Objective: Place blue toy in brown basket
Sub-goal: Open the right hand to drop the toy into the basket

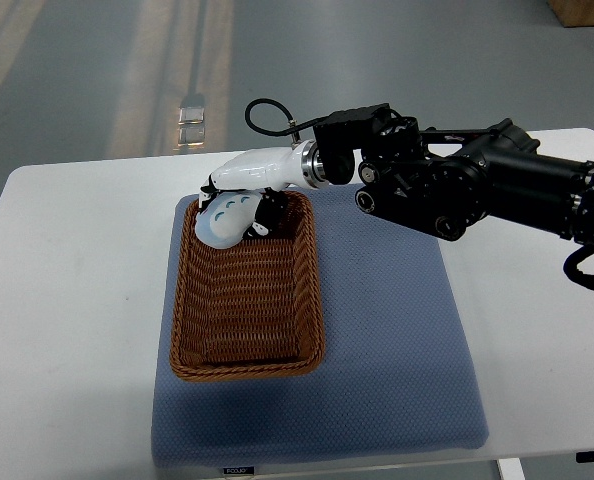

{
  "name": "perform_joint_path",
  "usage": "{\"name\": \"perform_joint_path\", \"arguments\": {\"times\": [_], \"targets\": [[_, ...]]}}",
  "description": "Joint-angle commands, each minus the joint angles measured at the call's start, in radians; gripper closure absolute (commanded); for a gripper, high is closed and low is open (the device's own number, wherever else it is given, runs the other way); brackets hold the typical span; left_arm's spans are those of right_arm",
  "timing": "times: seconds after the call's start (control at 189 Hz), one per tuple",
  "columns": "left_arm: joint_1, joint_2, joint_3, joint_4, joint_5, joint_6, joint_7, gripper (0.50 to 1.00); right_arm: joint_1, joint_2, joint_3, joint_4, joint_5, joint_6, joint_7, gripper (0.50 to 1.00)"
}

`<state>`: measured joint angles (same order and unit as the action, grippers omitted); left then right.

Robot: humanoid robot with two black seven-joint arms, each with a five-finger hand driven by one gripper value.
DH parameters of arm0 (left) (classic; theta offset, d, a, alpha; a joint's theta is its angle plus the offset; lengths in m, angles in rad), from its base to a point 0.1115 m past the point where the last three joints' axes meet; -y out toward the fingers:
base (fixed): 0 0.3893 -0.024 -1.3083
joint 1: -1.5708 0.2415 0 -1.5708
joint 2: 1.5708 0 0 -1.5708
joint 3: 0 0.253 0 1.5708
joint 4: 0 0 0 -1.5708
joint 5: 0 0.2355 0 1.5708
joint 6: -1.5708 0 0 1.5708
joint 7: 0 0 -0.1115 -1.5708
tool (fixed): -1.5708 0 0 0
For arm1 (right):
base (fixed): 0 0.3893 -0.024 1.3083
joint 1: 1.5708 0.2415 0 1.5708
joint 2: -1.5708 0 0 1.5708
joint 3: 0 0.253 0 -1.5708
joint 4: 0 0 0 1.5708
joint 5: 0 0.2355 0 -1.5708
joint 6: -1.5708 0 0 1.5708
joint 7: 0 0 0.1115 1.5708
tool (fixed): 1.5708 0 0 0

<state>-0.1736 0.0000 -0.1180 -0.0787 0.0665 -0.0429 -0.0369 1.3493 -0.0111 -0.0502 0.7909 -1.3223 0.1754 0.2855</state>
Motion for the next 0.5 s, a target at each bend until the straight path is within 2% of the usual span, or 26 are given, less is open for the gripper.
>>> {"name": "perform_joint_path", "arguments": {"times": [0.0,0.085,0.233,0.355,0.493], "targets": [[0.0,0.0,0.0,0.001,0.001,0.0,0.0,0.5,-0.01,0.003,0.0,-0.002,0.002,-0.022,0.001,0.638],[0.0,0.0,0.0,0.0,0.001,0.0,0.0,0.5,-0.012,-0.009,0.003,-0.002,0.002,-0.031,0.001,0.611],[0.0,0.0,0.0,-0.001,0.001,0.0,0.0,0.5,-0.022,-0.047,0.021,-0.001,0.046,-0.06,0.001,0.609],[0.0,0.0,0.0,0.0,-0.001,0.0,0.0,0.5,-0.03,-0.101,0.081,0.002,0.187,-0.109,-0.011,0.609],[0.0,0.0,0.0,-0.001,0.001,0.0,0.0,0.5,-0.065,-0.153,0.19,0.002,0.318,-0.116,-0.028,0.609]]}}
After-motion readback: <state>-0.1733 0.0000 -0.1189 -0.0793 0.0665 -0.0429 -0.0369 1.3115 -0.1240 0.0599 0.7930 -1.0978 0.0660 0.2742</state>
